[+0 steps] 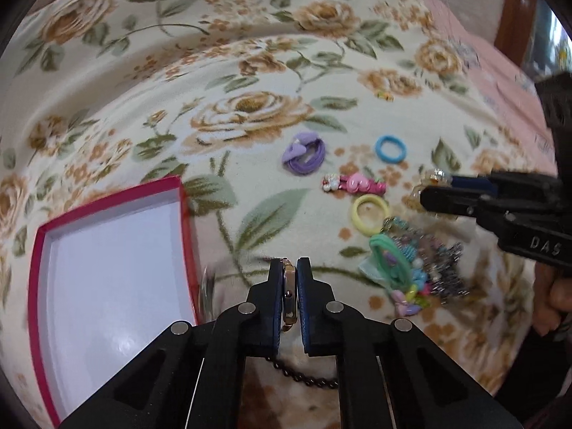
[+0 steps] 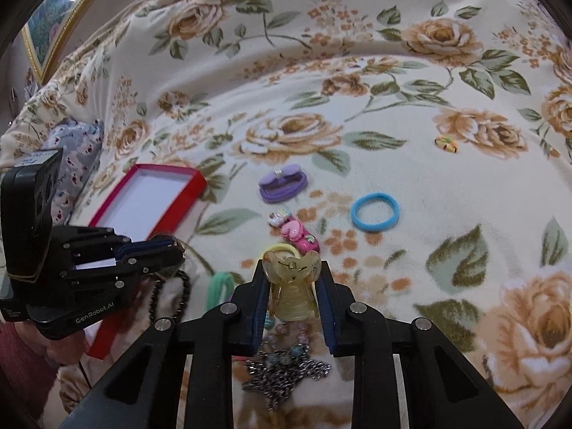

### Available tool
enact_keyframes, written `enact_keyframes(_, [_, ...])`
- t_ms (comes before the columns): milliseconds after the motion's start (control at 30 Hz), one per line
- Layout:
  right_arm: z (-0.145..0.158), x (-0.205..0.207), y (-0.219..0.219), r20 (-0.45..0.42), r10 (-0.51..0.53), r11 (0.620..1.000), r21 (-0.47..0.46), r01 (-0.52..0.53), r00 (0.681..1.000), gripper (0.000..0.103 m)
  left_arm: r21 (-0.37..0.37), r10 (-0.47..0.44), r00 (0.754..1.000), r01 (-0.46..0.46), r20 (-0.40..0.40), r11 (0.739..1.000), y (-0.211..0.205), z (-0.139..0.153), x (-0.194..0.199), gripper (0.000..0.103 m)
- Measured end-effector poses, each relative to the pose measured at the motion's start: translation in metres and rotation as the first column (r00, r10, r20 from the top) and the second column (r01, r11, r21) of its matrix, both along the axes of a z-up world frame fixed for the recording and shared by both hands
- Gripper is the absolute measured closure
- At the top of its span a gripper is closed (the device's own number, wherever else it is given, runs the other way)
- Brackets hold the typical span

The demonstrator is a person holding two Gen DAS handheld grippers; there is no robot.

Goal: Organize jewelry
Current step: 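Carry watch and claw clip into the box lid and release both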

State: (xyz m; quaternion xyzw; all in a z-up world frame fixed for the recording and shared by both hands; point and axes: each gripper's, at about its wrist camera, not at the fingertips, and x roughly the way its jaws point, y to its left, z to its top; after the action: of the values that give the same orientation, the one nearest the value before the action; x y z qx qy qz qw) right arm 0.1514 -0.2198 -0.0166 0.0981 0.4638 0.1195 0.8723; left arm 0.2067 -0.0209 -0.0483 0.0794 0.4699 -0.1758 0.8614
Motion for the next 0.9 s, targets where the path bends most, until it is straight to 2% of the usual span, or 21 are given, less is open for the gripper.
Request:
enact_keyframes(167, [0.01, -0.005, 0.006, 0.018, 0.002, 1.0, 0.025, -0.002, 1.0, 0.078, -0.12, 0.045, 0.999, -0.043, 0.01, 0.992, 0.021, 0.019, -0.018, 0.096])
enact_keyframes(333, [0.021, -0.008, 0.017, 0.041, 0.024, 0.999, 0.038, -0.026, 0.999, 0.078, -0.173, 0.063, 0.997, -0.054, 0.048, 0.983, 0.038, 0.038, -0.035, 0.096])
enact_keyframes(600, [0.028, -0.003, 0.049, 0.055, 0.086, 0.994, 0.065, -0.09, 0.995, 0.078, -0.159, 0.129, 0.989, -0.116, 0.077, 0.981, 0.063, 0.054, -0.058, 0.096])
enact_keyframes(900, [0.027, 0.011, 0.101, 0.067, 0.187, 0.977, 0.088, -0.192, 0.98, 0.078, -0.13, 0.238, 0.97, -0.229, 0.058, 0.965, 0.103, 0.061, -0.071, 0.096])
